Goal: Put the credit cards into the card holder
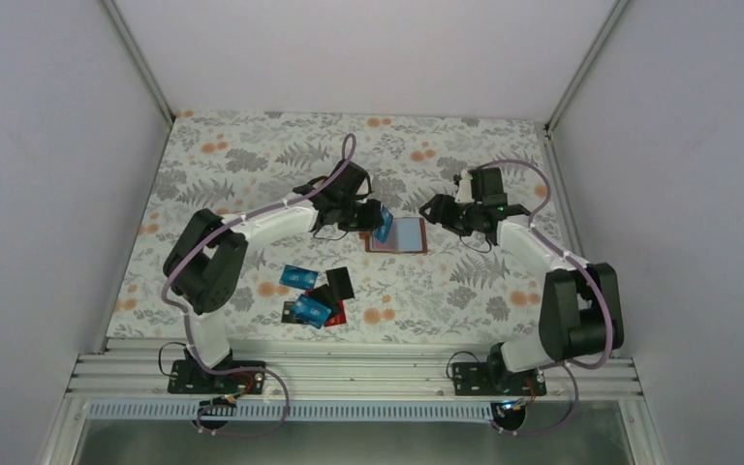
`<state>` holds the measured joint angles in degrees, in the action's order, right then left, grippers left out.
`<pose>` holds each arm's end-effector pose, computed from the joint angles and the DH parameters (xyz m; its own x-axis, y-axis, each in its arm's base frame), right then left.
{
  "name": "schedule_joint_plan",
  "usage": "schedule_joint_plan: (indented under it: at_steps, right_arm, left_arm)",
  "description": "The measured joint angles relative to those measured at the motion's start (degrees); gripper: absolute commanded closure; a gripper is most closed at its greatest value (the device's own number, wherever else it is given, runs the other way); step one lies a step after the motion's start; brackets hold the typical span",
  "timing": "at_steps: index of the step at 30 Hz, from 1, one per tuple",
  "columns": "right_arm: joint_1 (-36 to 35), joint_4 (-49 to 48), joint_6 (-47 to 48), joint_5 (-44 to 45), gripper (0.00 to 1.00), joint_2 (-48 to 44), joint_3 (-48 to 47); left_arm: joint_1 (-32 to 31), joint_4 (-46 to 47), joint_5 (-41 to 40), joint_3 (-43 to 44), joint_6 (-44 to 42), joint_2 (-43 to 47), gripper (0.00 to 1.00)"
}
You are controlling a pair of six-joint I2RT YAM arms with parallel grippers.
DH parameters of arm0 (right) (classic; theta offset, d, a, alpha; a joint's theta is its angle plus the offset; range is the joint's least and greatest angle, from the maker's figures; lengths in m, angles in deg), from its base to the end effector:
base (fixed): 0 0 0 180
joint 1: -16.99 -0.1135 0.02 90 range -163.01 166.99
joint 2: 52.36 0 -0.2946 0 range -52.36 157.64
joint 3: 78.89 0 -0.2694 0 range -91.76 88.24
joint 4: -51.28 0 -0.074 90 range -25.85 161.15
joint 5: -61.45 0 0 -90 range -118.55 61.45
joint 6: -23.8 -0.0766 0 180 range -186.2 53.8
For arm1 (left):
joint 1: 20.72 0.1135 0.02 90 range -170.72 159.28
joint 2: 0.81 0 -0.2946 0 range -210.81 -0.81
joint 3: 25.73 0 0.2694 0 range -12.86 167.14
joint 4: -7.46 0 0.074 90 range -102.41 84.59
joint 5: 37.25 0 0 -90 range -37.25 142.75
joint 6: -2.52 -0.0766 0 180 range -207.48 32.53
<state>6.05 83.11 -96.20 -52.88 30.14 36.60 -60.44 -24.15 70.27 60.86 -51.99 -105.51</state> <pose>0.3186 0.0937 0.2125 -0.8666 0.2965 -0.4014 -0.0007 0.8036 0.5952 0.3282 -0.3027 0.2025 -0.9185 0.0433 -0.3931 0.2774 0.7790 -0.5623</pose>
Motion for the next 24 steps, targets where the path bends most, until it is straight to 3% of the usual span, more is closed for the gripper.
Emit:
schedule_joint_plan:
  at_steps: [8,24]
  right_arm:
    - [0.1,-2.0,-0.6,-0.8,0.51,7.9,0.0]
    - [0.1,-3.7,-0.2,-1.2,0.60,16.5,0.0]
  left_arm:
    - [0.7,0.5,3.7,4.5,2.9,-7.3,0.98]
    - [1.5,-0.9,5.3,8.0,4.2,-12.6,0.98]
